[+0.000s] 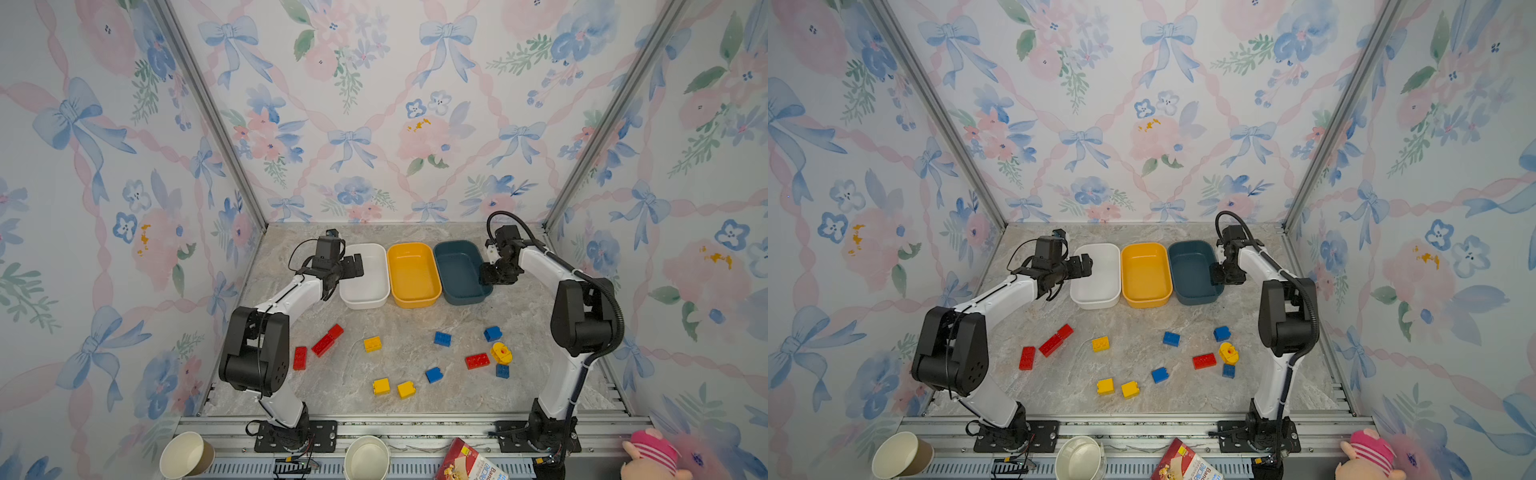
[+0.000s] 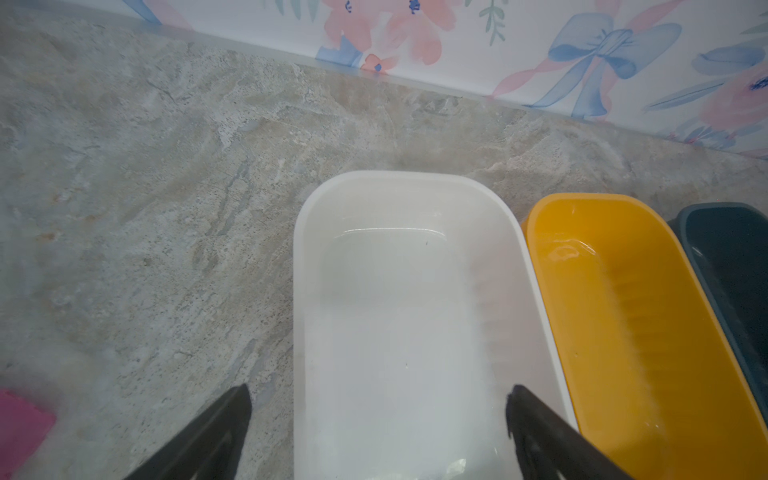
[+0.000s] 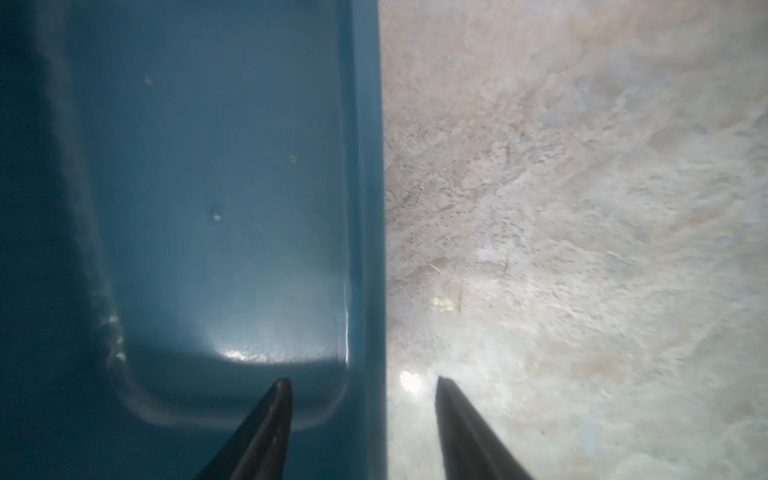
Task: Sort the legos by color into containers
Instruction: 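Move the right gripper over the blue bricks while the left nears the red bricks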
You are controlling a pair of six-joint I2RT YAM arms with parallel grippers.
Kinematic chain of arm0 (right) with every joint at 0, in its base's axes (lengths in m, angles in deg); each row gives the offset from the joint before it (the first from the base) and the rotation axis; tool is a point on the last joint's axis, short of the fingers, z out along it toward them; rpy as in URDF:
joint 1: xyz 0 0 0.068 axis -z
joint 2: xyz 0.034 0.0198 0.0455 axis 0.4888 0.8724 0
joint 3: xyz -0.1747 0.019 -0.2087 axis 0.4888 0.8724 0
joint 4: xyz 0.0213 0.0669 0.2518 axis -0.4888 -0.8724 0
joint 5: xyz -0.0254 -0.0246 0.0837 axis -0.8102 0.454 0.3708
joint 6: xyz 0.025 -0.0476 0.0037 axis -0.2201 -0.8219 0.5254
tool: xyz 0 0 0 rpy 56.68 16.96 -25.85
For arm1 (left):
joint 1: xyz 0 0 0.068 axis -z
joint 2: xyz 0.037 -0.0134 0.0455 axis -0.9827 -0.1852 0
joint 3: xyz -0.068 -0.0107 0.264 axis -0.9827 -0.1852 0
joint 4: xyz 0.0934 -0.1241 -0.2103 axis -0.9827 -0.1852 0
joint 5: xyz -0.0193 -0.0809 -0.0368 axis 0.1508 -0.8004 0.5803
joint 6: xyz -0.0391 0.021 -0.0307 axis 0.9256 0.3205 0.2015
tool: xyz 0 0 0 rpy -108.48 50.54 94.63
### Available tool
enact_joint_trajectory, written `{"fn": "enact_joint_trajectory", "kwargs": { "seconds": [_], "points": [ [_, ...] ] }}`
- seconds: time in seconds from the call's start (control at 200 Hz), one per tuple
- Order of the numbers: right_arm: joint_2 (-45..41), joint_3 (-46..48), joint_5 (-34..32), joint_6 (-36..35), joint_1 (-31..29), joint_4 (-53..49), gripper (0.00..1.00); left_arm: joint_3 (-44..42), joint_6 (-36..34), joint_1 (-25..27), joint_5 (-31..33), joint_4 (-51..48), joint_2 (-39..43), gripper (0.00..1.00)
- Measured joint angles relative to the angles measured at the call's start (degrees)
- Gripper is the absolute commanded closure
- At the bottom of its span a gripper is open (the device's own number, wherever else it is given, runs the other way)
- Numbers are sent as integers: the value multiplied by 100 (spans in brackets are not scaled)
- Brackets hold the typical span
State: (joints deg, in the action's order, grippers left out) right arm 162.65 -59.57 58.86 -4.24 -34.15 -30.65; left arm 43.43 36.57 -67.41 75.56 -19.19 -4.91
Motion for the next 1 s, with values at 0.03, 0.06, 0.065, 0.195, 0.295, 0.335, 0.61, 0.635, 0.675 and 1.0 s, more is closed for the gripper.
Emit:
{"fn": "enact_joint_trajectory", "kwargs": {
  "seconds": [0.03, 0.06, 0.065, 0.195, 0.295, 0.335, 0.61, 0.635, 0.675, 1.0],
  "points": [
    [-151, 37, 15, 57, 20, -15, 31, -22, 7, 0, 0, 24, 39, 2],
    [-319, 92, 35, 111, 39, -26, 29, -42, 24, 0, 0, 50, 70, 2],
    [-339, 98, 35, 127, 42, -26, 29, -46, 24, 0, -2, 59, 79, 2],
    [-1038, 490, 55, 319, 76, -111, 23, -155, 90, 0, -26, 179, 201, 2],
    [-1550, 1016, 57, 450, 76, -184, 19, -262, 155, 7, -50, 219, 332, 2],
    [-1775, 1274, 59, 516, 74, -221, 18, -304, 184, 7, -63, 225, 389, 2],
    [-3082, 2712, 9, 1029, -79, -374, 15, -682, 264, 11, -125, 365, 866, 2],
    [-3121, 2802, 4, 1086, -114, -369, 15, -719, 278, 11, -129, 372, 909, 2],
    [-3145, 2931, -13, 1165, -179, -361, 15, -782, 282, 11, -140, 385, 975, 2],
    [-2573, 3283, -236, 1458, -625, -52, 18, -1410, 343, 13, -387, 380, 1414, 2]
  ]
}}
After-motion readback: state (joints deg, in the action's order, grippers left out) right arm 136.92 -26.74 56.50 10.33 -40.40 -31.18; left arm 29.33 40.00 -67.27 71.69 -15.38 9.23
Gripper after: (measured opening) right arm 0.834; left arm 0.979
